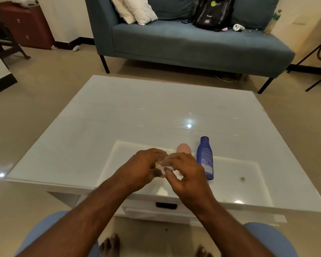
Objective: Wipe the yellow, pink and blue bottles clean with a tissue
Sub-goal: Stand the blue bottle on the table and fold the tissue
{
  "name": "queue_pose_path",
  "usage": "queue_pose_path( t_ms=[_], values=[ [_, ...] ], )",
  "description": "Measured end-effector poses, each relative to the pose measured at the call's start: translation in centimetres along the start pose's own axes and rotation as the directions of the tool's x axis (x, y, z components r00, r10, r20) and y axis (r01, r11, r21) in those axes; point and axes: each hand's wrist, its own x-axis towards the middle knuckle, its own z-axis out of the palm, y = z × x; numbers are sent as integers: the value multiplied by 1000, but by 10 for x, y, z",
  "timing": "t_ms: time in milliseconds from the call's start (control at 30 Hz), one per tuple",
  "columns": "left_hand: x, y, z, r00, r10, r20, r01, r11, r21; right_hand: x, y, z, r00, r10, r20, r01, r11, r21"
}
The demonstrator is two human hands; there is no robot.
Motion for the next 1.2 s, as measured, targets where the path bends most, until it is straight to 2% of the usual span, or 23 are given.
queue_pose_path(
  t_ms=[133,300,367,467,567,700,833,933,967,1067,1100,1133,1200],
  values=[
    [2,0,5,994,-17,-109,12,999,-43,7,9,-8,992,67,-111,-66,998,9],
    [1,0,6,978,-3,-208,-2,1000,-22,-2,1,0,994,-99,-33,97,994,-59],
    [2,2,4,972,-7,-236,-3,999,-39,2,4,-2,994,-28,-103,26,999,-21],
    [4,3,4,968,-10,-249,-6,998,-61,9,9,-8,981,32,-193,-29,999,16],
    [1,2,5,970,-8,-242,-12,996,-83,1,6,-2,991,-56,-121,50,998,-48],
    [2,4,3,969,-26,-247,8,997,-71,6,13,-5,979,28,-200,-30,1000,-7],
    [-1,3,3,974,-18,-224,-3,996,-94,-2,6,1,990,-71,-126,64,996,-61],
    [1,3,2,970,-41,-239,14,993,-115,5,10,-3,981,46,-188,-46,999,6],
    [1,1,2,971,-46,-236,18,993,-118,5,11,-5,985,65,-160,-63,998,15],
    [1,-7,4,984,-28,-177,12,995,-96,-1,4,-3,986,47,158,-41,998,-41],
    [1,-10,3,986,-38,-160,24,996,-89,-2,2,-2,977,59,204,-46,997,-67],
    [1,-12,2,987,-53,-149,40,995,-94,0,3,-3,980,84,179,-75,996,-56],
    [2,-14,2,990,-70,-125,60,995,-86,10,8,-17,990,139,-7,-139,990,32]
  ],
)
